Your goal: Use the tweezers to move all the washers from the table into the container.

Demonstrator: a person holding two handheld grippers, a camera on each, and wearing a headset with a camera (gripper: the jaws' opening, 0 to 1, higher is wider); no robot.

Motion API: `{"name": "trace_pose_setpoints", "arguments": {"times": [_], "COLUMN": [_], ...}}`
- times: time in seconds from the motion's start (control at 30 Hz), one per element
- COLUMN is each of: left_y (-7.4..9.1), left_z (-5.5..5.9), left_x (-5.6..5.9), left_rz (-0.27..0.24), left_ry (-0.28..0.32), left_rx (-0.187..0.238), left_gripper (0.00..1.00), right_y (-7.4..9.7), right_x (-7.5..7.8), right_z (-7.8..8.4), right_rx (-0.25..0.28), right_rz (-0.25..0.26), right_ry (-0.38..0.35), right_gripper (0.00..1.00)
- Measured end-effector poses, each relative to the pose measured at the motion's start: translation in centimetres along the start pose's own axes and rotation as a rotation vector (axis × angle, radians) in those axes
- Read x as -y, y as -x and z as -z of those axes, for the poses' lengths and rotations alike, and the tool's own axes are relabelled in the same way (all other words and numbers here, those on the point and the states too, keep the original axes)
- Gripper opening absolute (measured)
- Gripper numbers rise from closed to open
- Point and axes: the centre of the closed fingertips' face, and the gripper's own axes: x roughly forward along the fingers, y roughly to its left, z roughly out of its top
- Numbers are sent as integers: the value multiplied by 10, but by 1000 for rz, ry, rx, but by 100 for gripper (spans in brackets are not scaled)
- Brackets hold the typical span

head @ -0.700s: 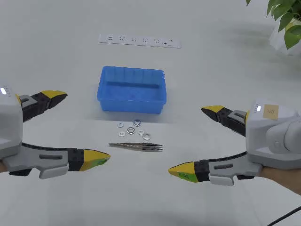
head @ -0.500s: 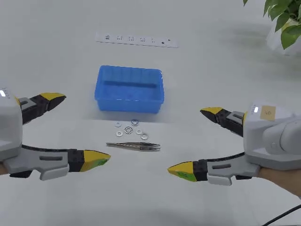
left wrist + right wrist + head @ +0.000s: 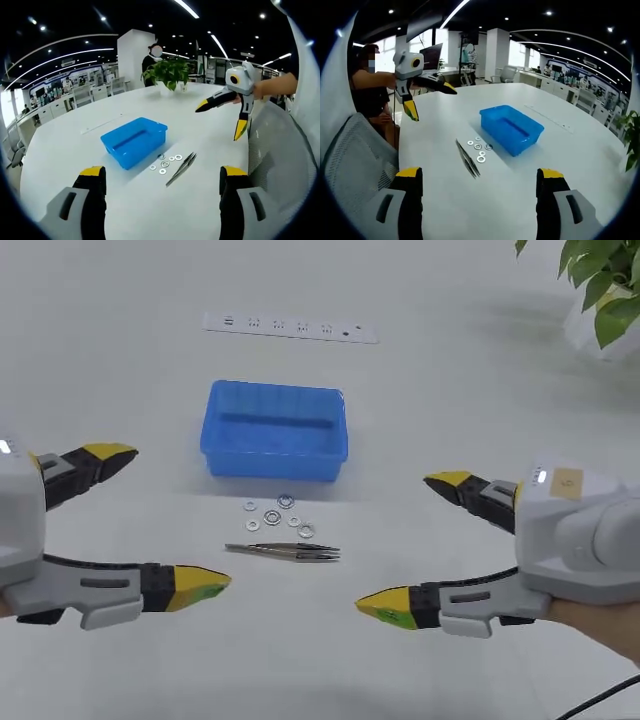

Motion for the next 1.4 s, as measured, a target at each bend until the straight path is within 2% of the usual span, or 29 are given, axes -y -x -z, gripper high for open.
{"name": "trace_pose_setpoints", "arguments": {"times": [0.27, 0.37, 0.53, 0.63, 0.87, 1.0, 1.13, 1.27, 1.4], "left_y": [-3, -4, -4, -2, 1, 2, 3, 4, 3], "left_z": [0, 2, 4, 0, 1, 2, 2, 0, 7], "left_x": [-1, -4, -11, -15, -17, -14, -16, -17, -15], "left_rz": [9, -4, -31, -48, -55, -41, -54, -48, -20], "left_ry": [3, -11, 8, 36, 45, 69, 52, 59, 54], "left_rx": [-6, -19, -24, 5, 10, 13, 24, 43, 5], "left_gripper": [100, 100, 100, 100, 99, 91, 90, 87, 82], "right_y": [0, 0, -2, -4, -6, -6, -7, -8, -8], "right_x": [1, 1, 0, 0, 0, 1, 2, 2, 4], "right_z": [1, 1, 2, 4, 4, 4, 5, 5, 6], "right_rx": [-9, -10, -15, -24, -30, -33, -35, -34, -36], "right_rz": [1, 1, -2, -3, -8, -10, -10, -10, -6], "right_ry": [9, 4, 7, 13, 19, 20, 20, 19, 19], "right_gripper": [95, 95, 95, 95, 95, 95, 95, 94, 94]}}
